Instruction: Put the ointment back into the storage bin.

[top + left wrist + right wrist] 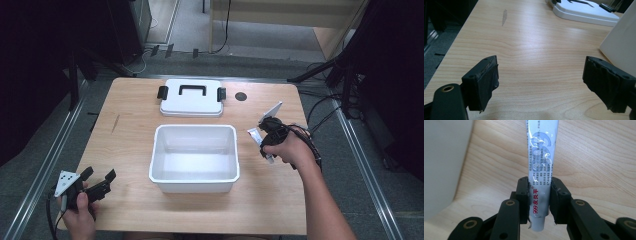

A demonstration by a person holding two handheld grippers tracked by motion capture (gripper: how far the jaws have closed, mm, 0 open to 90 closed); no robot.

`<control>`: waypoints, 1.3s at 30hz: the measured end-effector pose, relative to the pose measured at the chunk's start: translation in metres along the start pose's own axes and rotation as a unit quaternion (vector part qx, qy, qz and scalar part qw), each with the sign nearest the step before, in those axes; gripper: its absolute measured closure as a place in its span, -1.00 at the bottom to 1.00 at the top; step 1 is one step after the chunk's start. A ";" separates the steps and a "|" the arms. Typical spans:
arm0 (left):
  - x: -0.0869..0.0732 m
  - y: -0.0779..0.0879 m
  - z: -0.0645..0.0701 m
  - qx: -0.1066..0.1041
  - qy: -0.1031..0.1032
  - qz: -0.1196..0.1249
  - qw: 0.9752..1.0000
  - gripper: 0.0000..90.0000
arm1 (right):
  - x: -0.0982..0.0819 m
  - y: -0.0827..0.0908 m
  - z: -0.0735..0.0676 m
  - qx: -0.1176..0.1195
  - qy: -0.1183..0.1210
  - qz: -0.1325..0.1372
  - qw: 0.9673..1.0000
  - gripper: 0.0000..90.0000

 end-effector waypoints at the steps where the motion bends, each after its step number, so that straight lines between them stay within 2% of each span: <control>1: 0.000 0.000 0.000 0.000 0.000 0.000 1.000 -0.69 | 0.001 0.004 -0.001 0.001 0.003 0.004 1.000 0.61; 13: 0.000 0.000 0.000 -0.001 0.002 0.000 1.000 -0.69 | 0.010 0.056 -0.013 0.004 0.018 0.035 0.999 0.61; 26: 0.000 -0.001 -0.001 -0.002 0.004 0.001 1.000 -0.69 | 0.021 0.087 -0.034 0.008 0.043 0.053 0.998 0.61; 34: 0.000 0.000 -0.001 -0.003 0.005 -0.001 1.000 -0.69 | 0.027 0.104 -0.061 0.013 0.070 0.062 0.996 0.61; 39: 0.000 0.000 -0.001 -0.002 0.006 -0.002 1.000 -0.69 | 0.031 0.108 -0.077 0.018 0.087 0.065 0.994 0.61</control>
Point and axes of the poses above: each handheld gripper's, and its own axes: y roughly backward along the jaws, x roughly out of its top, z roughly to its right, the point moved 2 cm from there along -y, roughly forward along the jaws, and after that the axes turned 14 degrees about -x, right-handed, at the moved point
